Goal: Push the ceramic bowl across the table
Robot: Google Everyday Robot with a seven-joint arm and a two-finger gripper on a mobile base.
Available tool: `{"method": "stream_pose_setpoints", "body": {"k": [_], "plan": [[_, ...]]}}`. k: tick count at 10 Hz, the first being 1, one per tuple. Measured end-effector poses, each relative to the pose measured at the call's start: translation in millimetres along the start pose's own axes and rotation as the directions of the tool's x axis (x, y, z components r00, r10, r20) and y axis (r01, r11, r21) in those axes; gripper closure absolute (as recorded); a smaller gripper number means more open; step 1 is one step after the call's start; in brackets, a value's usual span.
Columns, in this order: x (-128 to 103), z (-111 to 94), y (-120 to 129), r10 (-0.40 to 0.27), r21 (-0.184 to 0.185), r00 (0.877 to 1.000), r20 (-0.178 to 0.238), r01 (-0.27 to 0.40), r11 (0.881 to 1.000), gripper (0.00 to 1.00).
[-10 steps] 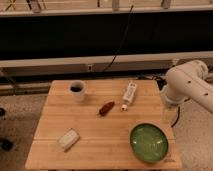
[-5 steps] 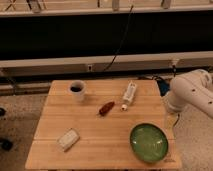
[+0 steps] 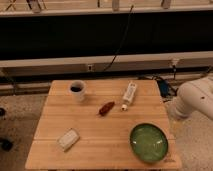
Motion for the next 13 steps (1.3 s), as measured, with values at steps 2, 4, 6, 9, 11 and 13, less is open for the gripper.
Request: {"method": "stream_pose_setpoints", "body": {"k": [2,4,6,9,11,13], "plan": [[6,2,5,0.009,0.002,1.000,0.011,-0.009,1.000,0.20],[8,8,8,0.010,0.001,1.000,0.028,-0.010,1.000,0.20],[13,12,11,0.019,0.000,0.999,0.037,-0.019,1.000,0.20],[16,17,17,0.025,-0.001,0.998,0.051,-0.025,1.000,0.20],[17,22,20,0.026,-0.003,0.998,0.060,-0.025,1.000,0.20],[18,26,23,0.028,-0.006,0.997,0.068,-0.027,1.000,0.20]]}}
